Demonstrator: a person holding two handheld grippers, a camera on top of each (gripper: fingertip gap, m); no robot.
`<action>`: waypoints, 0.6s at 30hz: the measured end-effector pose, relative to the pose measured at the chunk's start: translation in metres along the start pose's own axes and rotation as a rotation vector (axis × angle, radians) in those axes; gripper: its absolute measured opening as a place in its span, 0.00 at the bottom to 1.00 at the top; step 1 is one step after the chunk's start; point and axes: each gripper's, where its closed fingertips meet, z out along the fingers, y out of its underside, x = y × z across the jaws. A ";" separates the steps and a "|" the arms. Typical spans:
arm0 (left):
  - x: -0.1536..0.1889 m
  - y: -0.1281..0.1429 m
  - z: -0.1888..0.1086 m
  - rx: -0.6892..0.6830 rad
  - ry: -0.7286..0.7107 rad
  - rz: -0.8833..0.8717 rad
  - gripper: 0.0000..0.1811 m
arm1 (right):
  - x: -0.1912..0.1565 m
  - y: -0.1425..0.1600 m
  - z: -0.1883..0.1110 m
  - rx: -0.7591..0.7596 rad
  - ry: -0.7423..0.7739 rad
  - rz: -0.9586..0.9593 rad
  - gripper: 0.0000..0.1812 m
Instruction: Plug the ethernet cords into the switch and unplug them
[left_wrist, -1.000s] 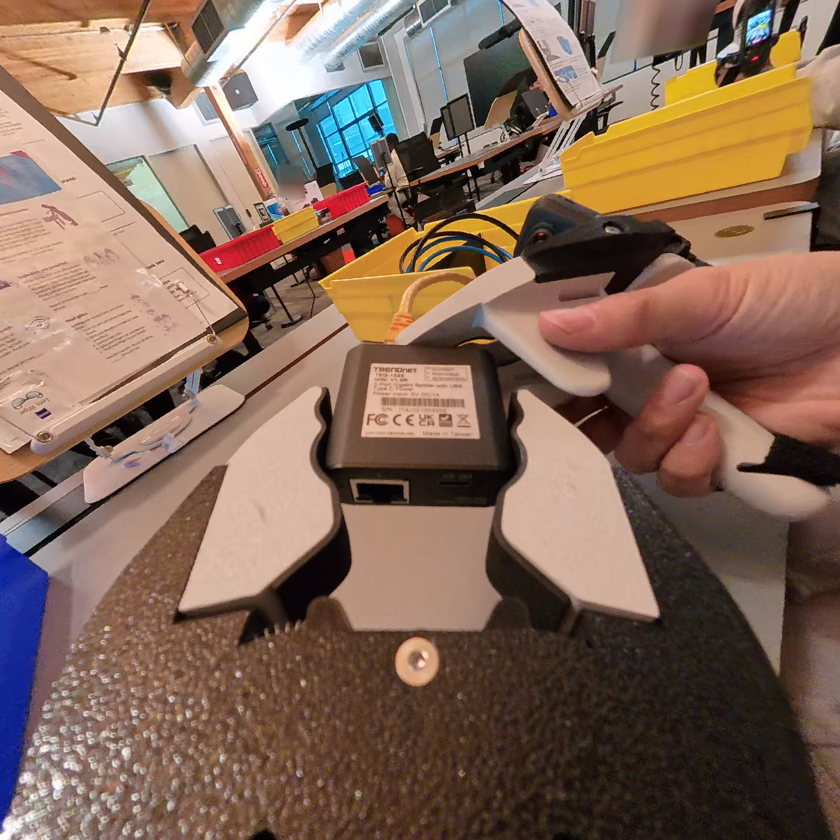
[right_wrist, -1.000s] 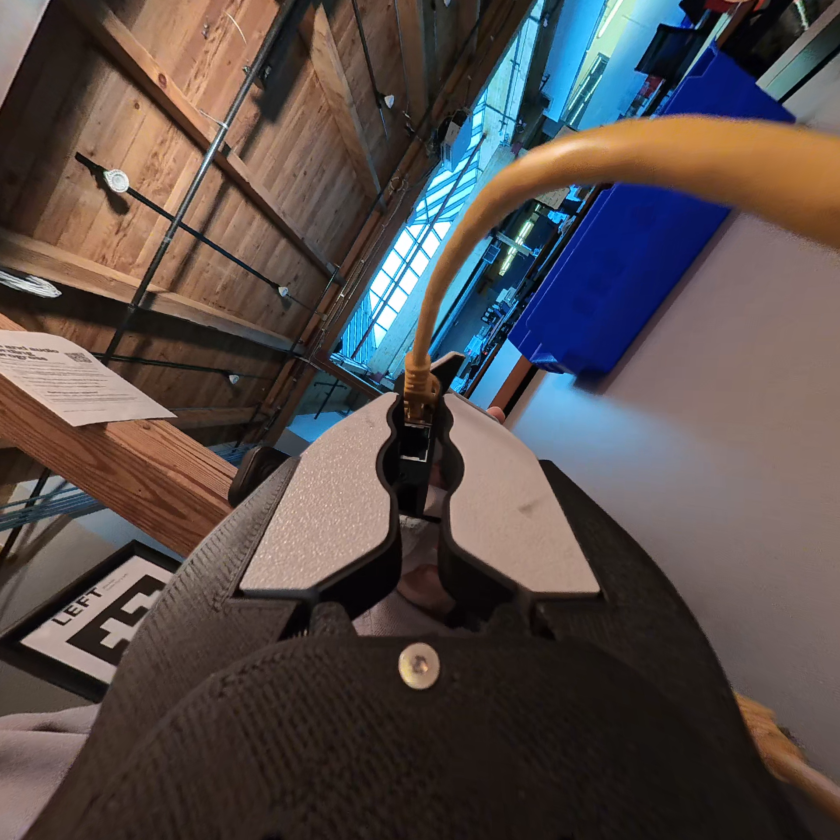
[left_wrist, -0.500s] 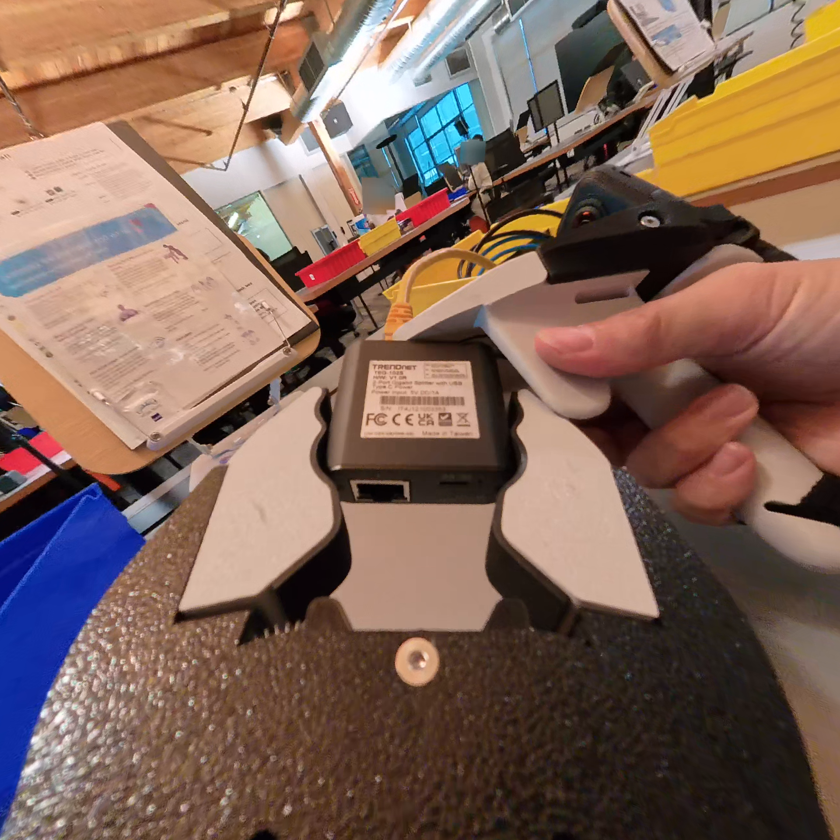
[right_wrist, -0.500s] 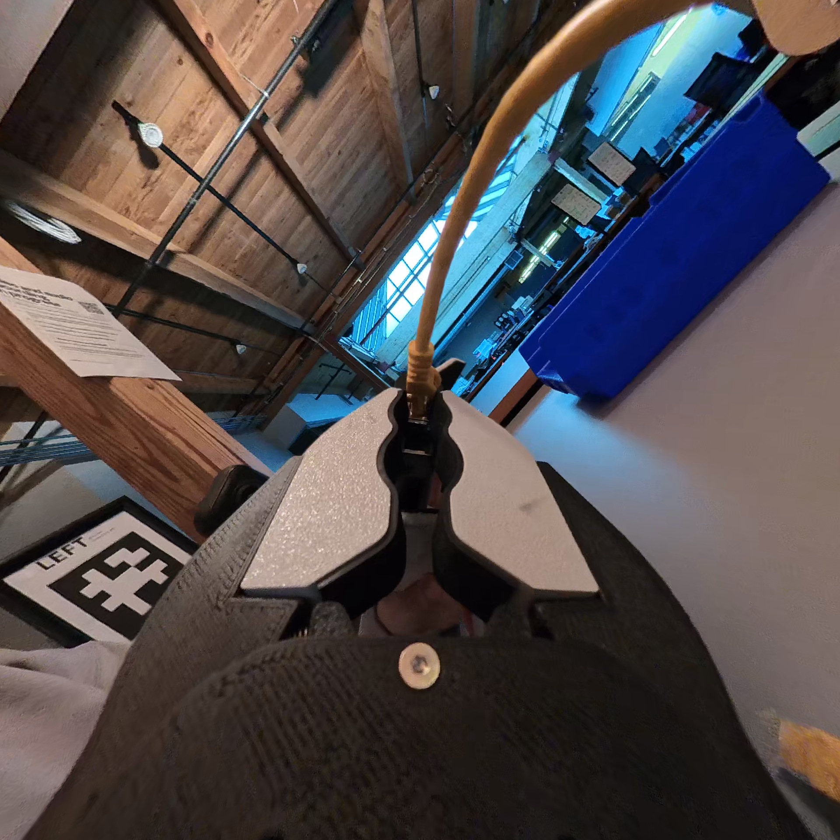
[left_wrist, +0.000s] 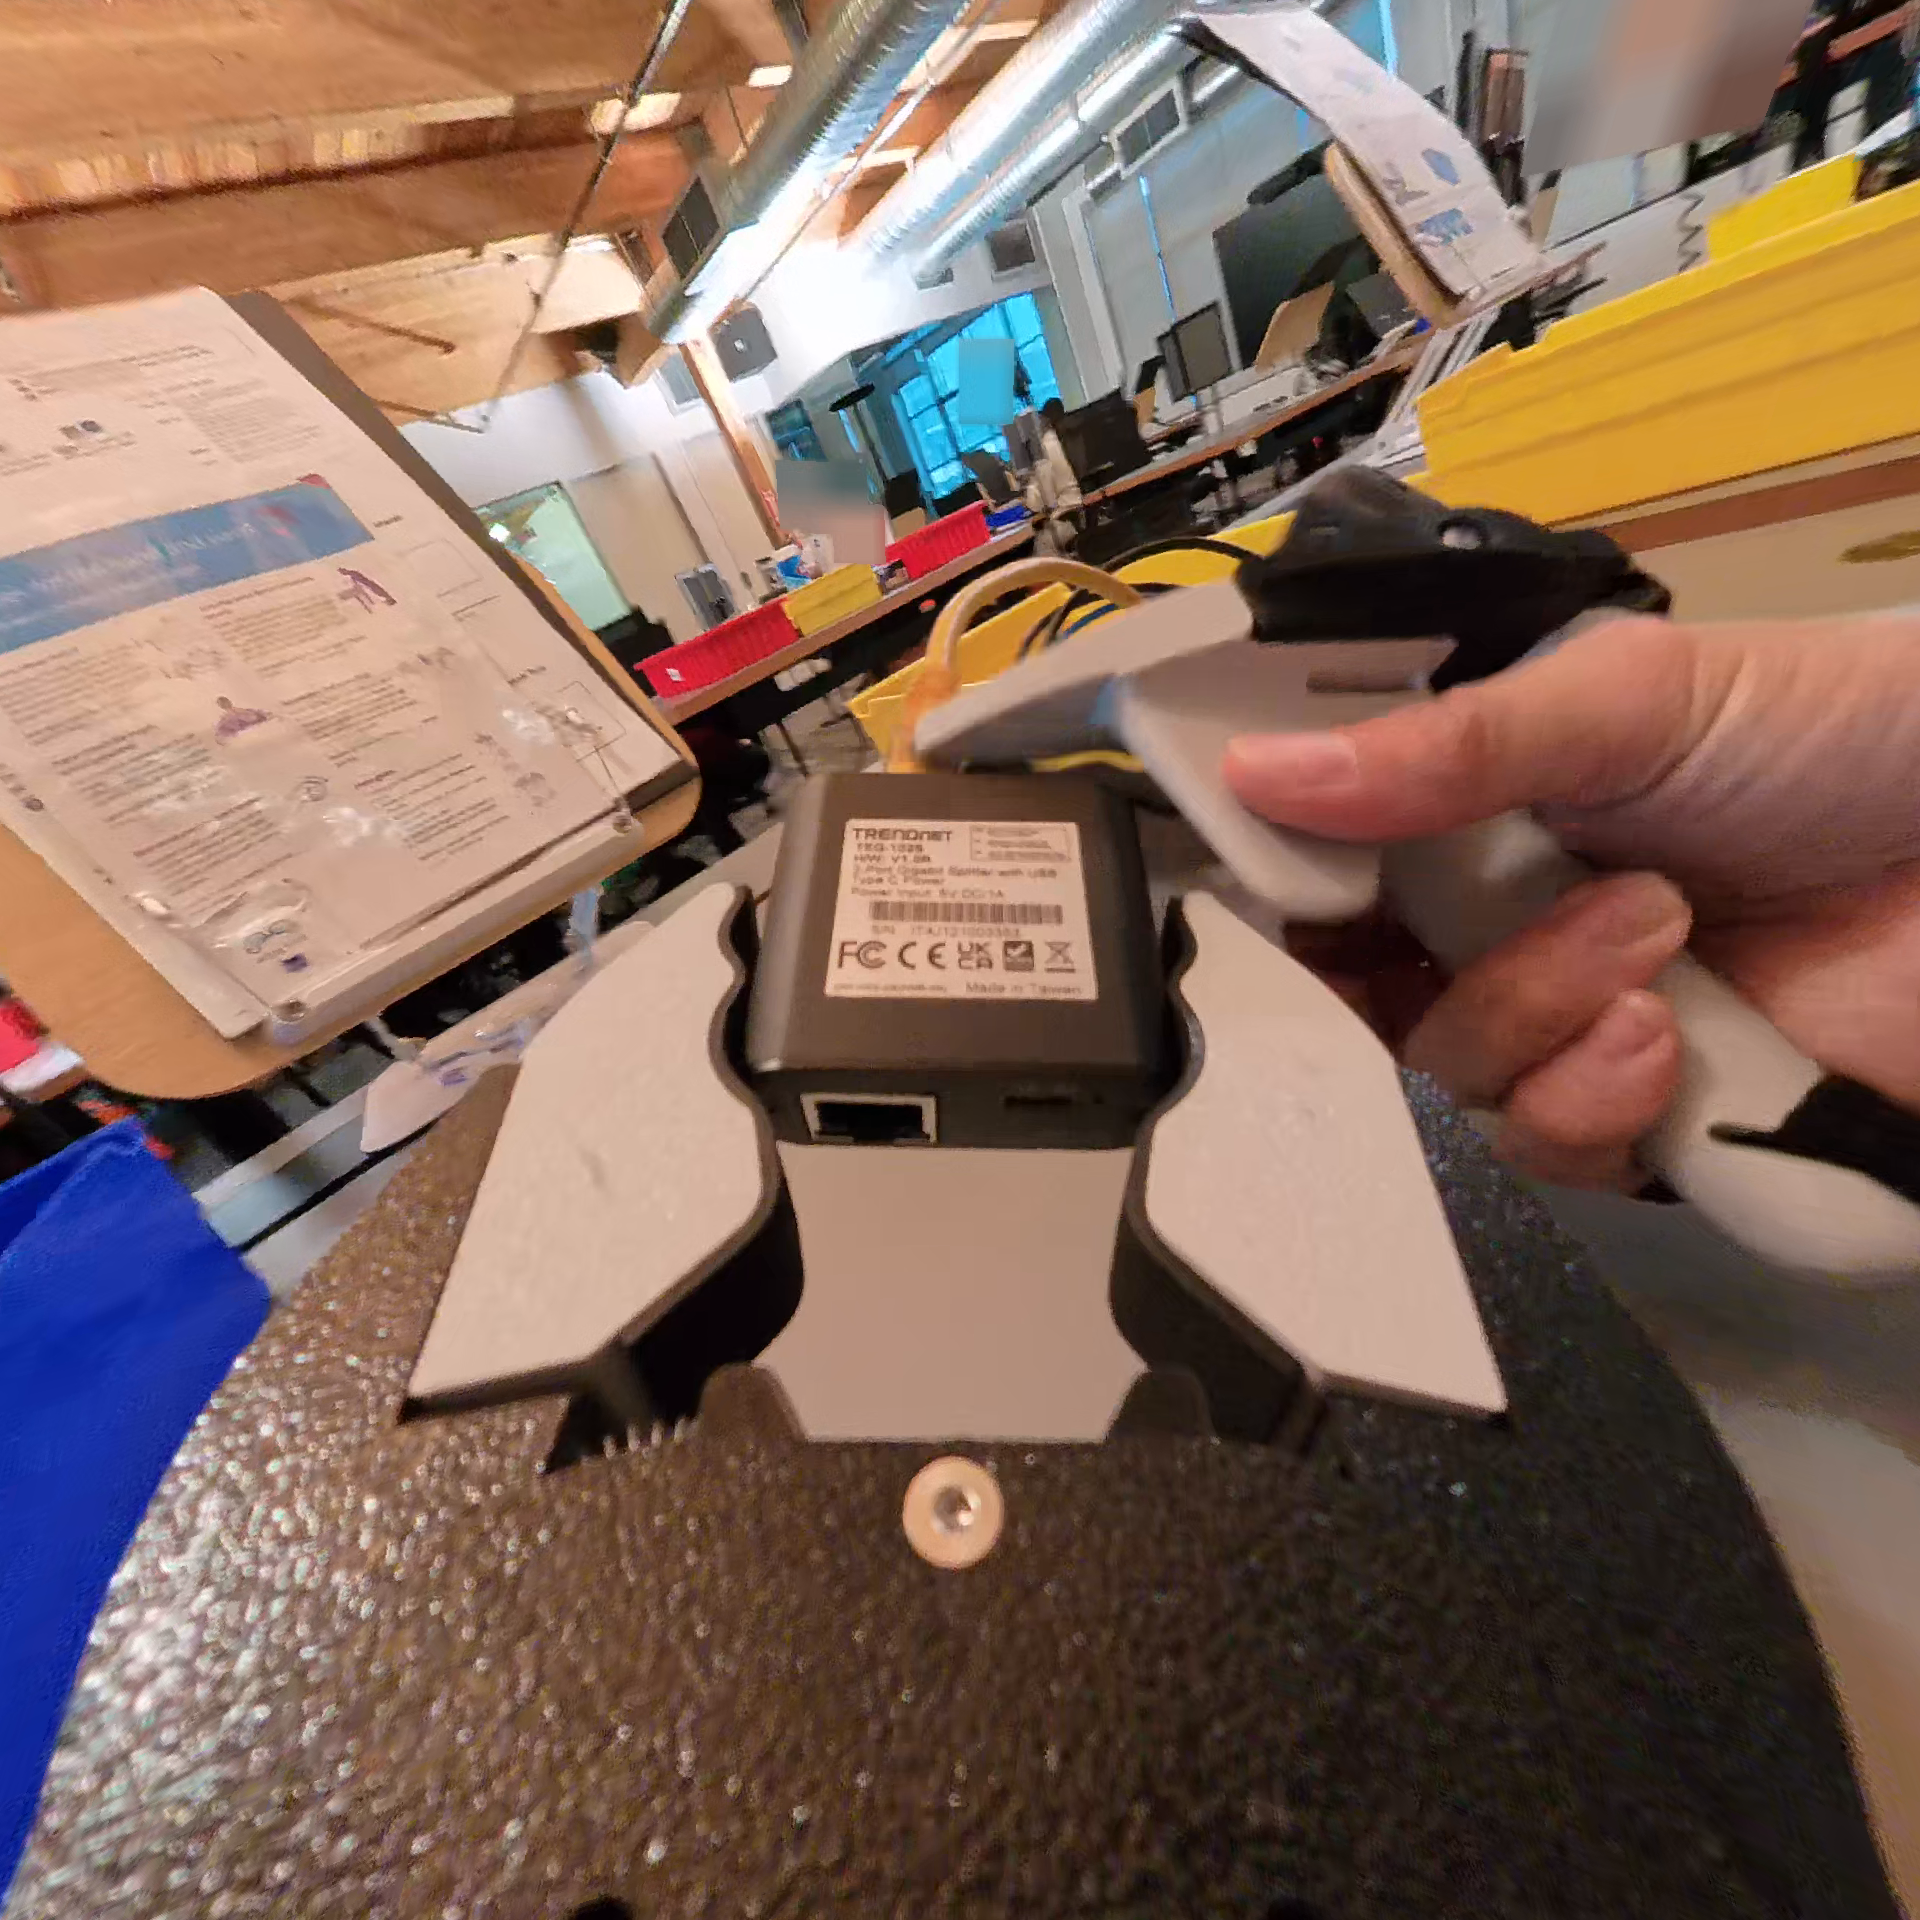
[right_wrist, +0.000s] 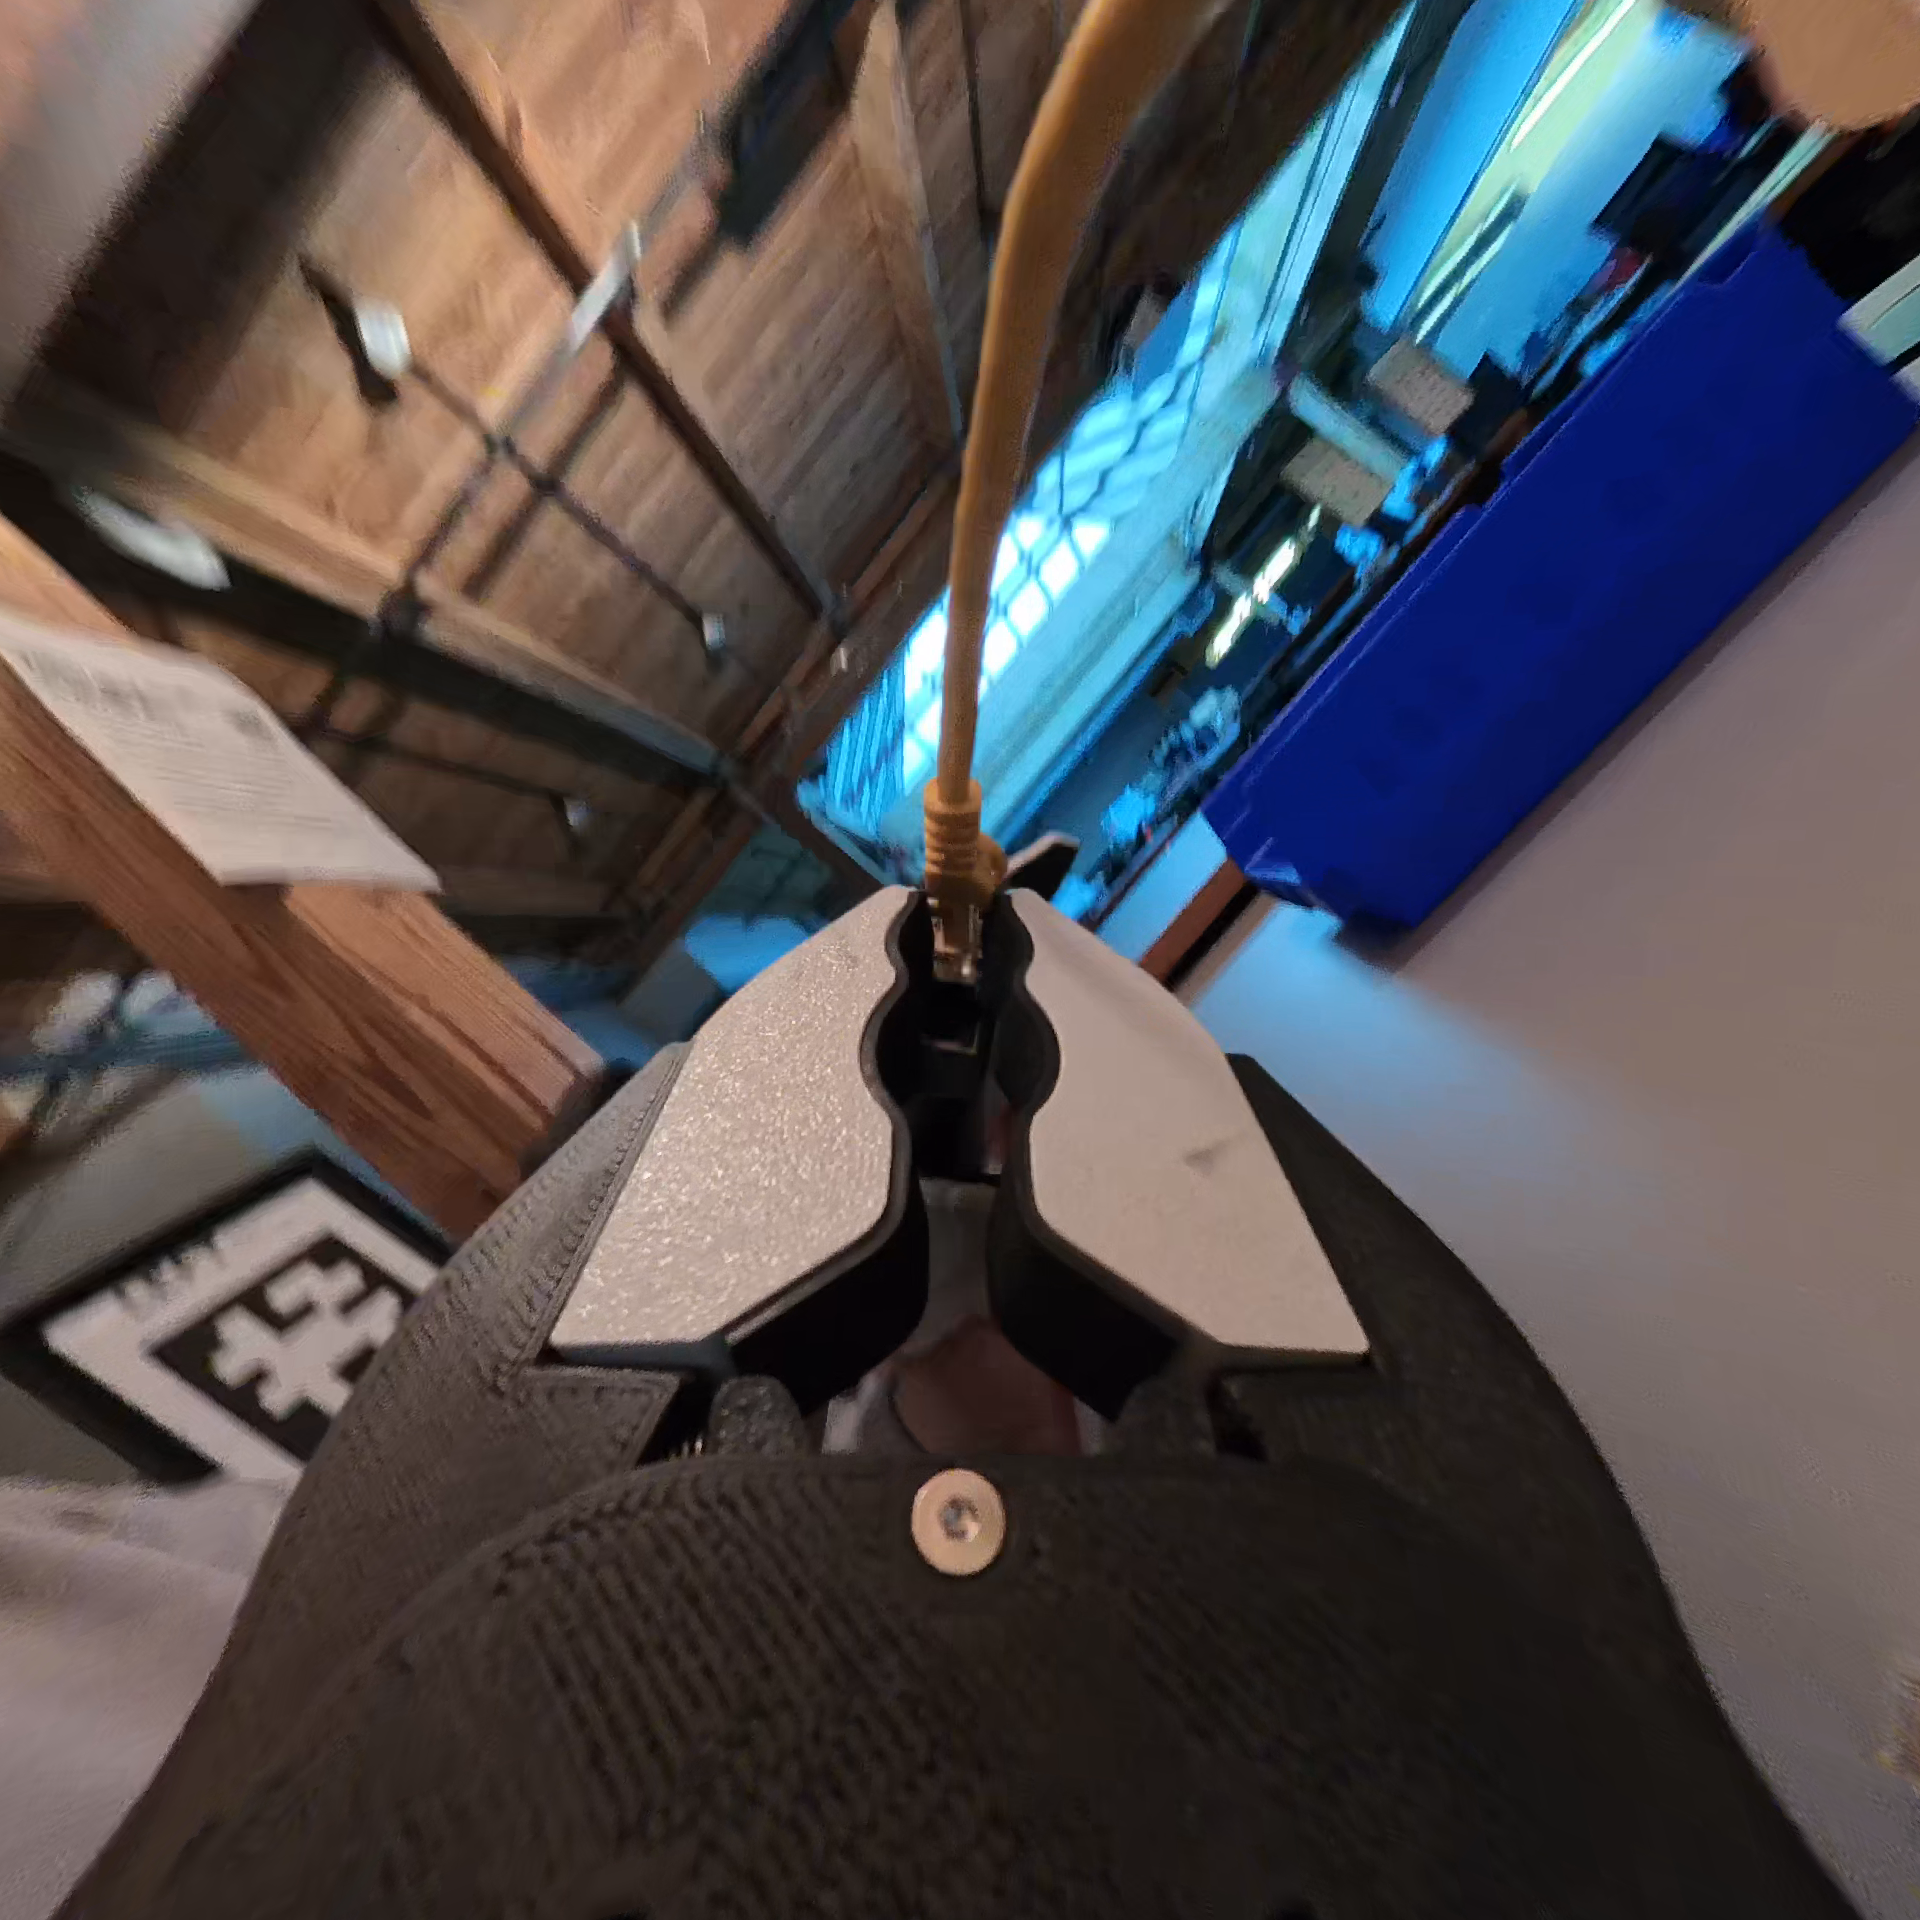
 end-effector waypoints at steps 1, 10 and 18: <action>-0.003 -0.002 -0.002 0.023 -0.023 0.001 0.40 | 0.000 -0.011 -0.004 0.067 -0.010 0.041 0.06; -0.037 -0.004 -0.013 0.020 -0.061 -0.084 0.40 | -0.015 -0.066 -0.034 -0.144 0.109 -0.289 0.06; -0.046 0.008 -0.017 -0.008 -0.040 -0.156 0.40 | 0.023 -0.161 -0.113 -0.334 0.552 -0.502 0.06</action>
